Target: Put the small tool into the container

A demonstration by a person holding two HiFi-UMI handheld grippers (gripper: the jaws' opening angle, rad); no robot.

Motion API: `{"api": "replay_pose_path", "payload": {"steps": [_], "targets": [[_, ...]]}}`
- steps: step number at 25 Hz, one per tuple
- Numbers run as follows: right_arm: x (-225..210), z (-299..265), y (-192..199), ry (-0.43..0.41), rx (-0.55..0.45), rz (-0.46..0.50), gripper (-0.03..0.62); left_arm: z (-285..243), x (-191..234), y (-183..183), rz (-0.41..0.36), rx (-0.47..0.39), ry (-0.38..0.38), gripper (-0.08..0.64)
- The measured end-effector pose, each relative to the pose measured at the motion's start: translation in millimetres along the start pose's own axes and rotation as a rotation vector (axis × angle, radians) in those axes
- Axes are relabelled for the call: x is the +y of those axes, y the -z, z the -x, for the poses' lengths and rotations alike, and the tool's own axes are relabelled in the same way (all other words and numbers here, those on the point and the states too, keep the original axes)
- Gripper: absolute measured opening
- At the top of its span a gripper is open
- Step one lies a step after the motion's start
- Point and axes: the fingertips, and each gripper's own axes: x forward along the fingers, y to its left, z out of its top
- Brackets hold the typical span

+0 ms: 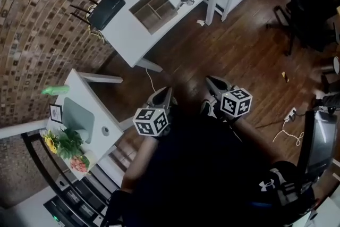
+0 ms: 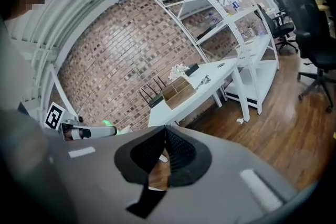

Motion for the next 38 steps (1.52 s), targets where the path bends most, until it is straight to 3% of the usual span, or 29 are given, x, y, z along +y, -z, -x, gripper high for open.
{"api": "replay_pose_path", "payload": {"steps": [7, 17, 20, 25, 29, 35, 38], "targets": [[-14.3, -56.3, -28.4, 0.055, 0.009, -0.024, 0.011, -34.4, 48.7, -28.1, 0.042, 0.013, 0.045, 0.002], [-15.4, -158.5, -116.4, 0.187, -0.064, -0.086, 0.012, -75.8, 133.7, -135.8, 0.014, -0.035, 0.184, 0.002], [-23.4, -175.0, -133.7, 0.225, -0.072, -0.081, 0.020, -82.1, 160.8, -157.3, 0.035, -0.053, 0.166, 0.003], [-67.6, -205.7, -167.7, 0.259, -0.062, -0.058, 0.086, -87.4, 185.3, -172.7, 0.060, -0.054, 0.129, 0.034], [-122.2, -240.0, -195.6, 0.232, -0.019, -0.076, 0.163, -93.3, 188.4, -176.5, 0.073, -0.054, 0.080, 0.072], [-189.7, -271.3, -218.4, 0.243, 0.051, -0.082, 0.175, -108.0, 171.5, -177.3, 0.105, -0.058, 0.010, 0.118], [-211.4, -286.3, -221.7, 0.225, 0.070, -0.143, 0.198, -108.8, 171.0, -184.2, 0.115, -0.087, -0.017, 0.127]]}}
